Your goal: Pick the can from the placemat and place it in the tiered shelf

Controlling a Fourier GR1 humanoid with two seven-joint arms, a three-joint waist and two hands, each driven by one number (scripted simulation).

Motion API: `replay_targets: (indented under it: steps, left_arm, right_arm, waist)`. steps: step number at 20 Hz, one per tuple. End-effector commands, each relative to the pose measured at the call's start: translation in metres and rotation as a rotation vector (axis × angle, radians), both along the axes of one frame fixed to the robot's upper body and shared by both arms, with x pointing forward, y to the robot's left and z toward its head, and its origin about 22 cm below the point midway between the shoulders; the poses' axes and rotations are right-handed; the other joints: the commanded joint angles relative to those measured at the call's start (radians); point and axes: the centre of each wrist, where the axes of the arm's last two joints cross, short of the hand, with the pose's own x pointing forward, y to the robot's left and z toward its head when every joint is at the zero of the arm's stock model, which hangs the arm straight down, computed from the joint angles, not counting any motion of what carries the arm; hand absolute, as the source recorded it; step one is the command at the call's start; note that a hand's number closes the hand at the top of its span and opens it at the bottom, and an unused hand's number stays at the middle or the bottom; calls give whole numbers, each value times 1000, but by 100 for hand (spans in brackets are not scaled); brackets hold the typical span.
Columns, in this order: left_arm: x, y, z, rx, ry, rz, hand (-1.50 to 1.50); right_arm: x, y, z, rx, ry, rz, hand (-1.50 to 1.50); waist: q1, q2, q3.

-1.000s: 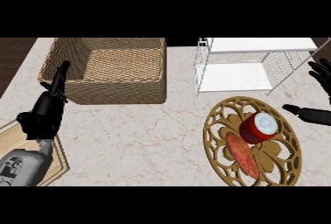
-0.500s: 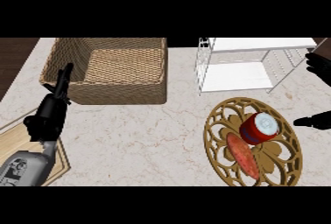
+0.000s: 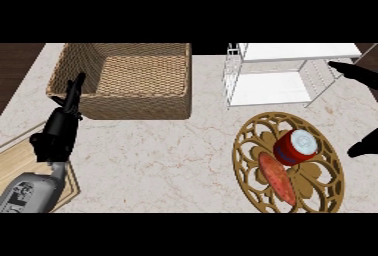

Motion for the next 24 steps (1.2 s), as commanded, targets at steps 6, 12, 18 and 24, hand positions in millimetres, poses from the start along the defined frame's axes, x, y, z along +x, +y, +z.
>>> replay_targets:
  steps: [6, 12, 18, 24]
  left_arm:
    - [-20, -29, -29, -66, 163, -95, 0]
    - [-8, -29, -21, -58, 165, -95, 0]
    - [-16, -42, -30, -85, 168, -110, 0]
    - [-4, -35, -33, -67, 152, -93, 0]
  right_arm:
    - [-12, 42, 35, -253, 74, 24, -150]
    - [-30, 77, 34, -241, 50, 34, -150]
    - [-44, 92, 20, -250, 29, 10, -150]
    - [-51, 97, 19, -250, 36, -13, -150]
  waist:
    - [-2, 12, -14]
    - [-15, 11, -13]
    - [-13, 12, -12]
    - [-15, 16, -13]
